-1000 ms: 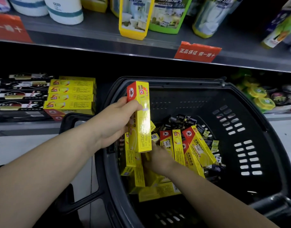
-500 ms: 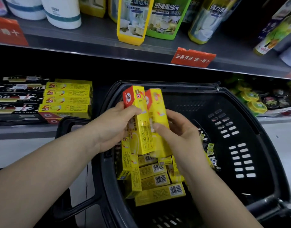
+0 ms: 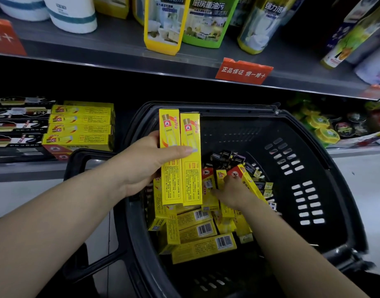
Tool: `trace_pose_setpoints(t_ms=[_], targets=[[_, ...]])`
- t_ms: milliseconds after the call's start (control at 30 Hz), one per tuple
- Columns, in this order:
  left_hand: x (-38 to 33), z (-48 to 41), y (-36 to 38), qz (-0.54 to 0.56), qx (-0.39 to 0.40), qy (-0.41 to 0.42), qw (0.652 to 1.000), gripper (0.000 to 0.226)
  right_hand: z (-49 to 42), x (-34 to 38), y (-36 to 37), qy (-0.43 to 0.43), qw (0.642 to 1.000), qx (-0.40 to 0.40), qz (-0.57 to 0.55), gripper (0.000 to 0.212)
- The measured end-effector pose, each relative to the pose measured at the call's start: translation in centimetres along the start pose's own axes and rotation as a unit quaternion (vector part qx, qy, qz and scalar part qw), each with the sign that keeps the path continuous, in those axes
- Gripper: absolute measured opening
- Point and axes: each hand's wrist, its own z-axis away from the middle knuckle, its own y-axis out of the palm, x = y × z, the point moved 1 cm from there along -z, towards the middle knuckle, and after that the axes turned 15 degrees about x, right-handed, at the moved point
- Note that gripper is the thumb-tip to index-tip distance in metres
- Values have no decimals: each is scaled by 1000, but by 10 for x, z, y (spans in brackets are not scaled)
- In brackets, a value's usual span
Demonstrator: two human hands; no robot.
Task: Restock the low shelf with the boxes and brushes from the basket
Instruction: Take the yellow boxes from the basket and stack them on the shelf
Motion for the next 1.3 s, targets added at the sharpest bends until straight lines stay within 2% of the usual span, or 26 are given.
trace_pose_setpoints(t_ms=[67, 133, 200, 267, 300, 367, 433, 533, 600, 700, 767, 833, 933, 1000, 1067, 1167, 1300], targets=[[0, -1, 0, 3, -4, -3, 1000, 65, -10, 1, 16, 9, 1000, -2, -3, 91], [0, 0, -1, 3, -1, -8, 1000, 64, -13, -2, 21, 1, 996, -8, -89, 105], [-1, 0, 0, 4, 5, -16, 1000, 63, -16, -10, 19, 4, 983, 0, -182, 106], [-2, 1, 0, 5, 9, -24, 1000, 61, -16, -19, 16, 7, 972, 13, -233, 90], [-2, 2, -1, 4, 8, -29, 1000, 61, -16, -23, 14, 3, 968, 12, -251, 75], [-2, 2, -2, 3, 4, -36, 999, 60, -15, -29, 11, -9, 963, -2, -269, 31], [-3, 2, -3, 7, 3, -40, 999, 56, -16, -34, 7, -13, 964, -19, -265, 16], [-4, 4, -3, 14, 2, -40, 999, 47, -17, -33, 11, -23, 965, 9, -262, 23], [-3, 5, -3, 14, 1, -41, 999, 50, -18, -27, 21, -31, 962, 25, -272, 44], [-3, 6, -4, 16, 1, -40, 999, 58, -15, -18, 25, -55, 950, -13, -306, 63], [-2, 7, -4, 20, 3, -37, 999, 61, -4, -9, 14, -84, 927, -35, -364, 71], [-2, 7, -4, 24, 6, -32, 999, 59, 16, 2, 1, -137, 891, -46, -431, 67], [-2, 8, -5, 28, 5, -28, 999, 55, 57, 22, -14, -252, 814, -7, -523, 63], [-2, 9, -7, 36, 3, -24, 999, 56, 82, 34, -21, -313, 787, 18, -531, 66], [-4, 12, -11, 48, 5, -20, 999, 54, 101, 50, -25, -351, 789, 24, -504, 65], [-7, 21, -21, 74, -7, -11, 997, 44, 118, 79, -26, -367, 819, 17, -440, 63], [-13, 43, -49, 147, -54, 4, 988, 21, 123, 119, -31, -373, 837, 34, -399, 42]])
